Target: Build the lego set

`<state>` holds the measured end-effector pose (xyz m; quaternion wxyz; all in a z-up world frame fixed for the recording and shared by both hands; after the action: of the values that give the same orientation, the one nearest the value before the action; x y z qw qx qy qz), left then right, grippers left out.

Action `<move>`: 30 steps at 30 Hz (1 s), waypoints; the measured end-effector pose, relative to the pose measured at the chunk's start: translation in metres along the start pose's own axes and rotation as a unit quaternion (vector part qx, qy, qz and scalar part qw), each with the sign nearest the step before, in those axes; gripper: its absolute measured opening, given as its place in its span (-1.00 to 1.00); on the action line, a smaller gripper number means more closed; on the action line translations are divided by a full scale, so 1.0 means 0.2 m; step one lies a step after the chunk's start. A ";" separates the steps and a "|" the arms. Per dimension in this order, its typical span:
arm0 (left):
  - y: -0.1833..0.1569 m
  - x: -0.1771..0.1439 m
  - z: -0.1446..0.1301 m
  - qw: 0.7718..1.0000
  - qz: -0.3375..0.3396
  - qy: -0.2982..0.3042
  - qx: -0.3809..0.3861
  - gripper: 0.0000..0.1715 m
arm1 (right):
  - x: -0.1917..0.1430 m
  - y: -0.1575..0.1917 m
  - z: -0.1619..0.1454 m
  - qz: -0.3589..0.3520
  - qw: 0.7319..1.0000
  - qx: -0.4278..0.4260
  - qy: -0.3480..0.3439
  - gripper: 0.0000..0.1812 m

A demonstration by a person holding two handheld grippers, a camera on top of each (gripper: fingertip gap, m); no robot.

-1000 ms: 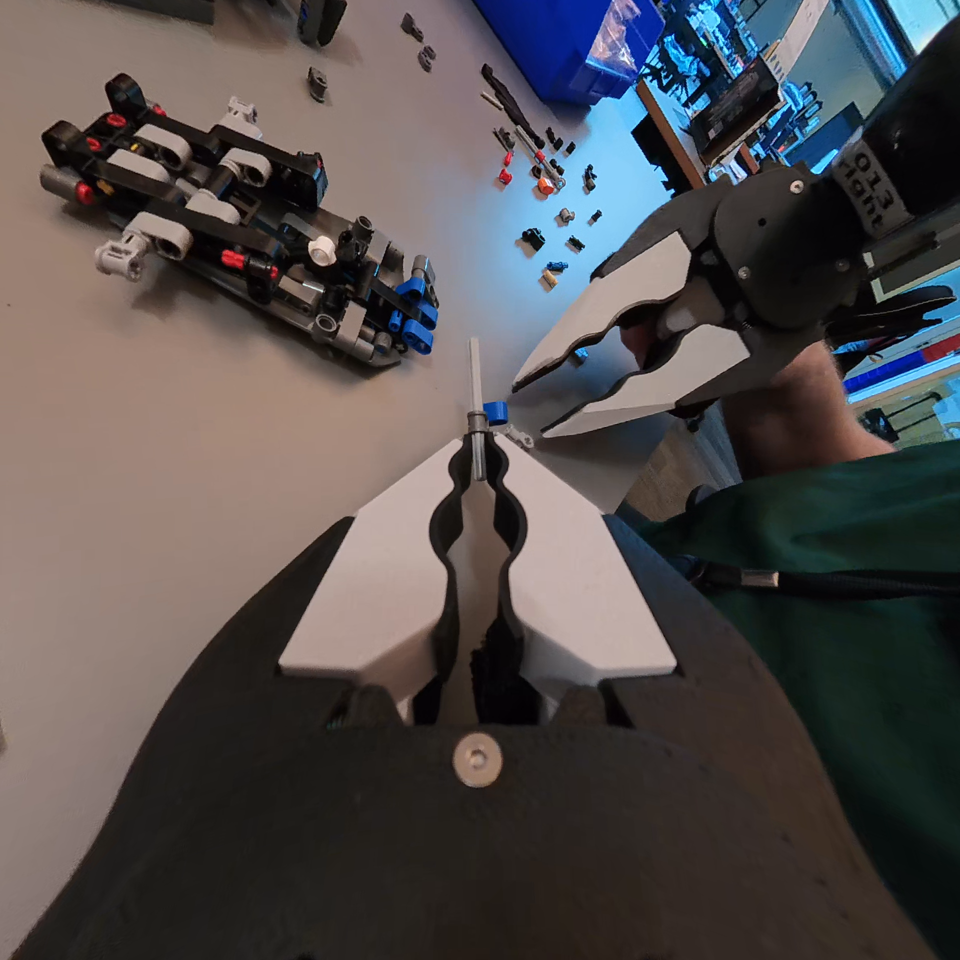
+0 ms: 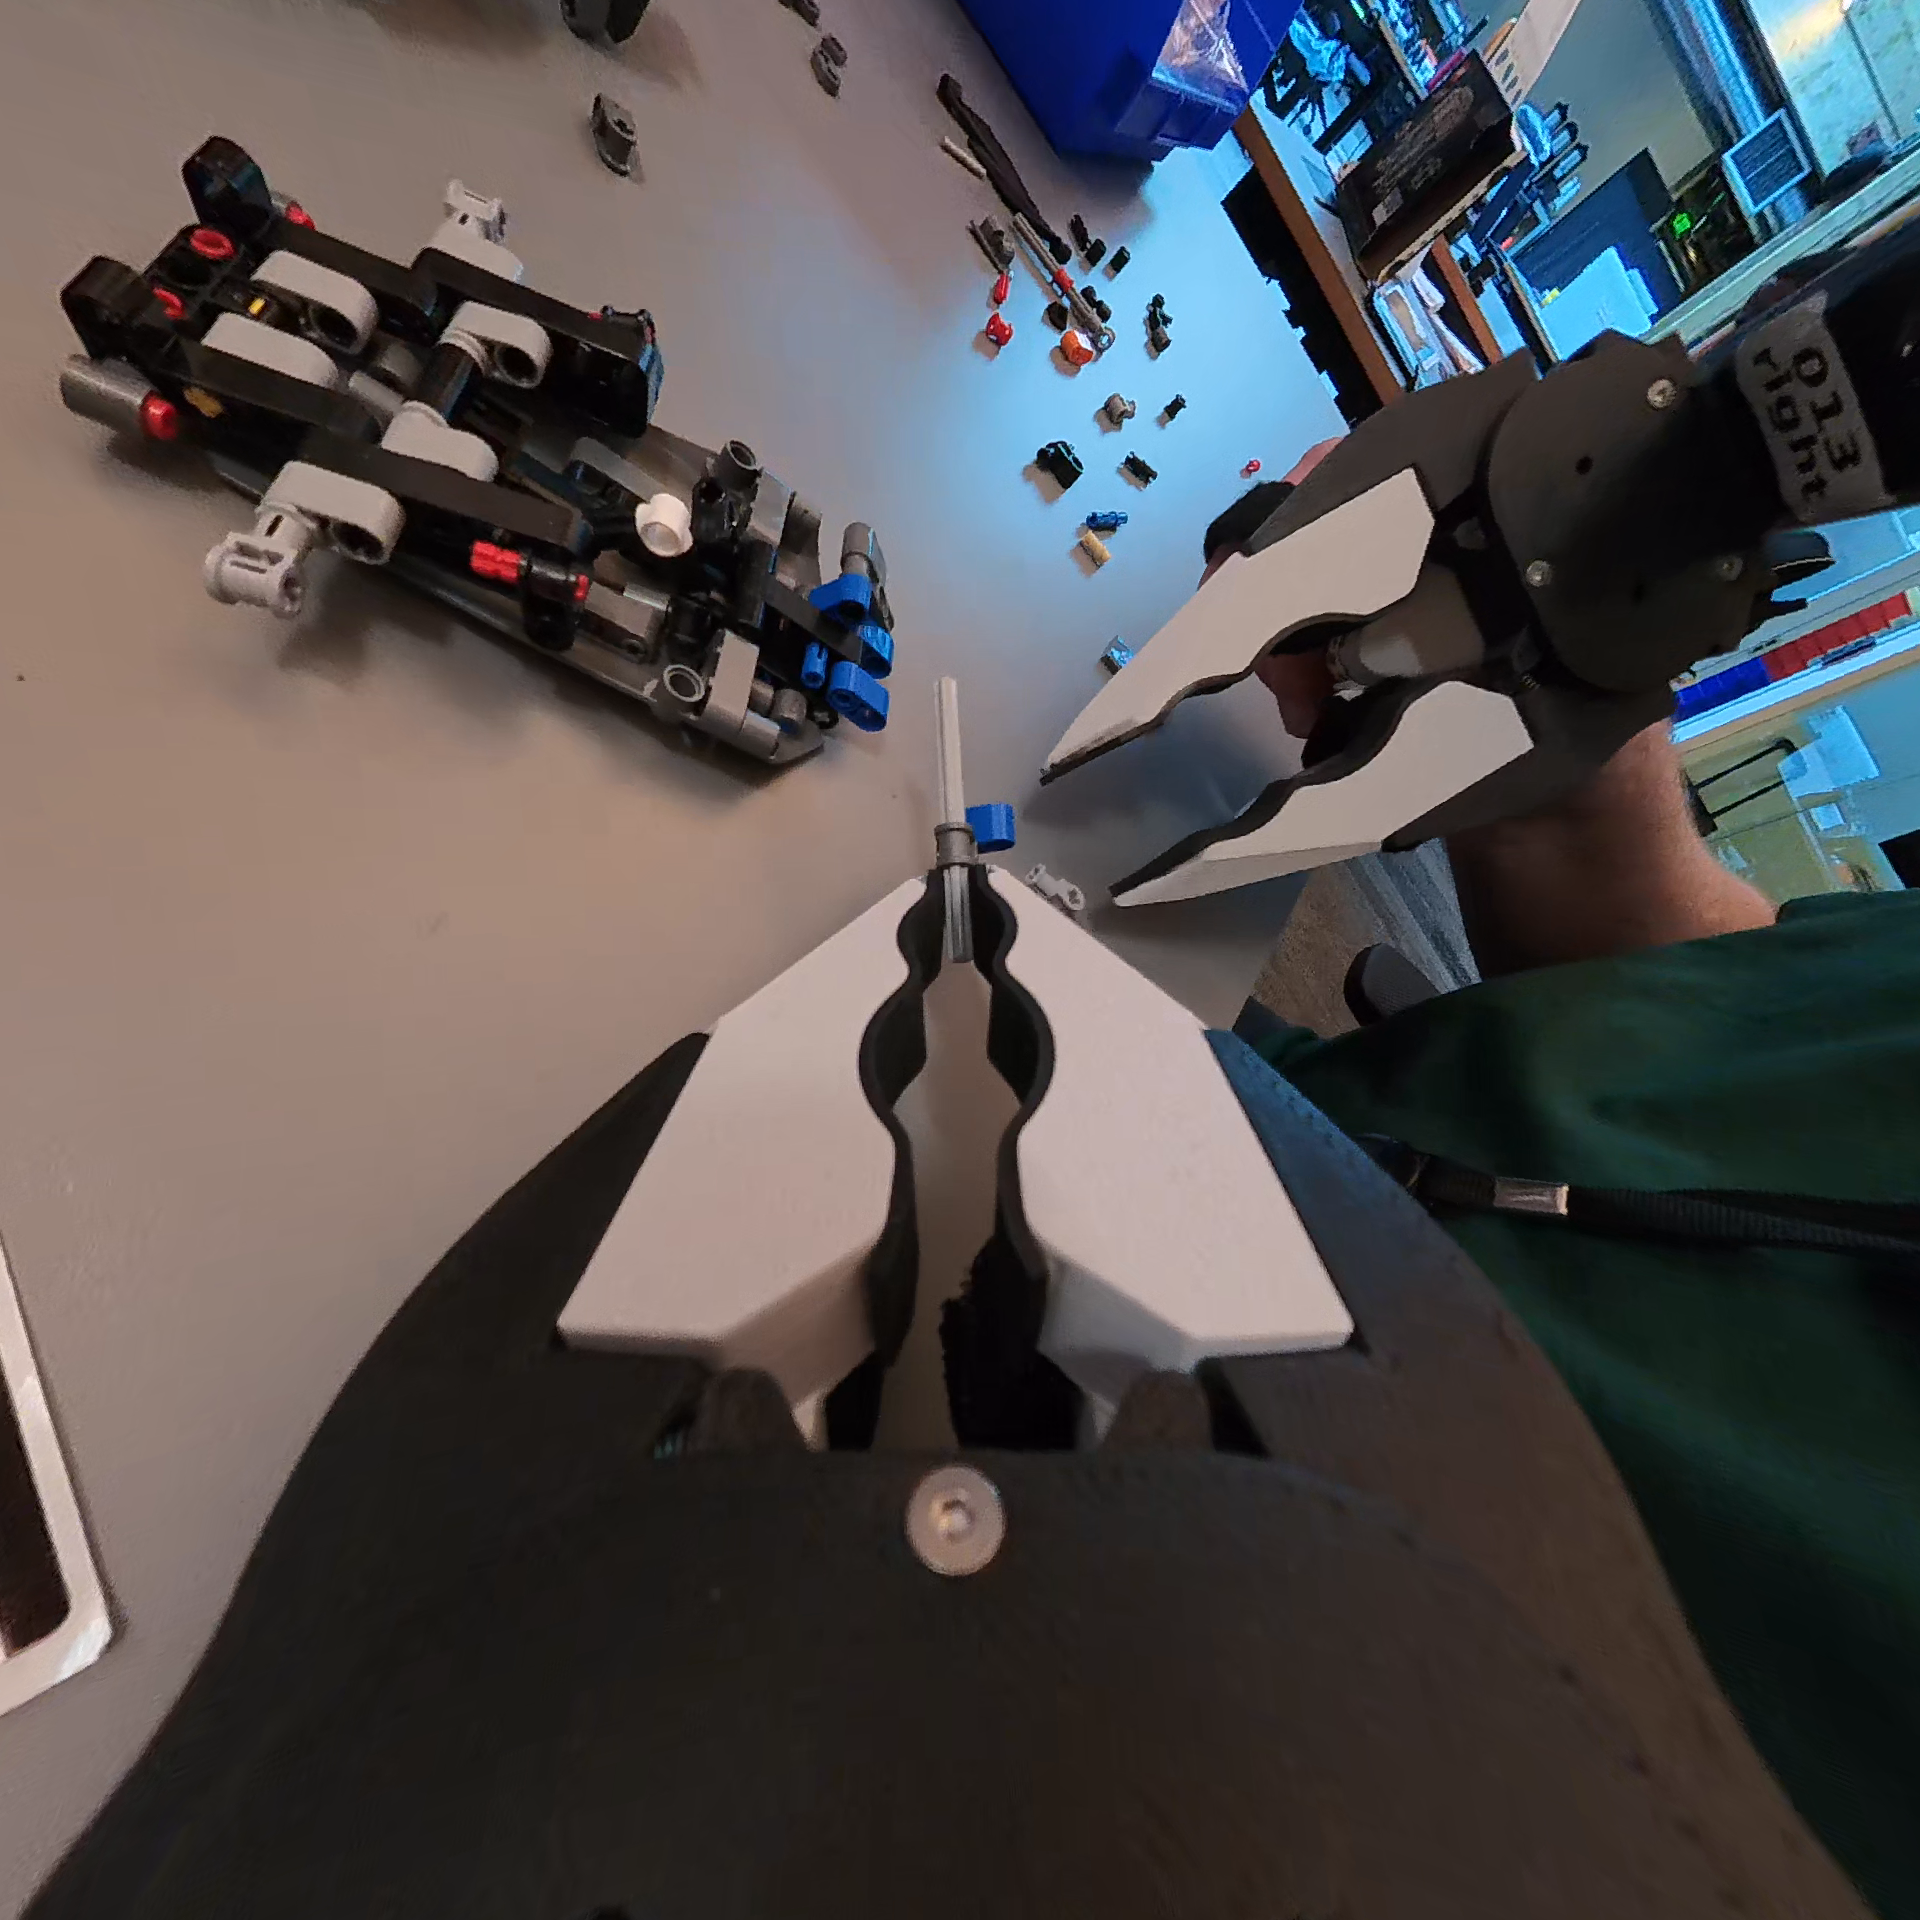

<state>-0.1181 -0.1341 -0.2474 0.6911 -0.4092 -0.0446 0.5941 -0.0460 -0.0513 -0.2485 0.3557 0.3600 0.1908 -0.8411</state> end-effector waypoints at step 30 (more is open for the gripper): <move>0.01 0.01 0.02 0.996 0.058 -0.018 0.060 -0.97 | -0.20 0.05 -0.09 -0.102 0.993 0.034 -0.040 -0.53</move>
<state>-0.1219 -0.1300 -0.2462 0.6781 -0.3578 0.0027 0.6419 -0.0107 -0.0285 -0.2317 0.2632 0.3164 0.1831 -0.8928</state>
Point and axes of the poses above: each gripper's, where its closed fingertips meet, x out along the fingers, z out of its top, y = z × x across the jaws, the point moved 4 cm from there along -x, back along the fingers
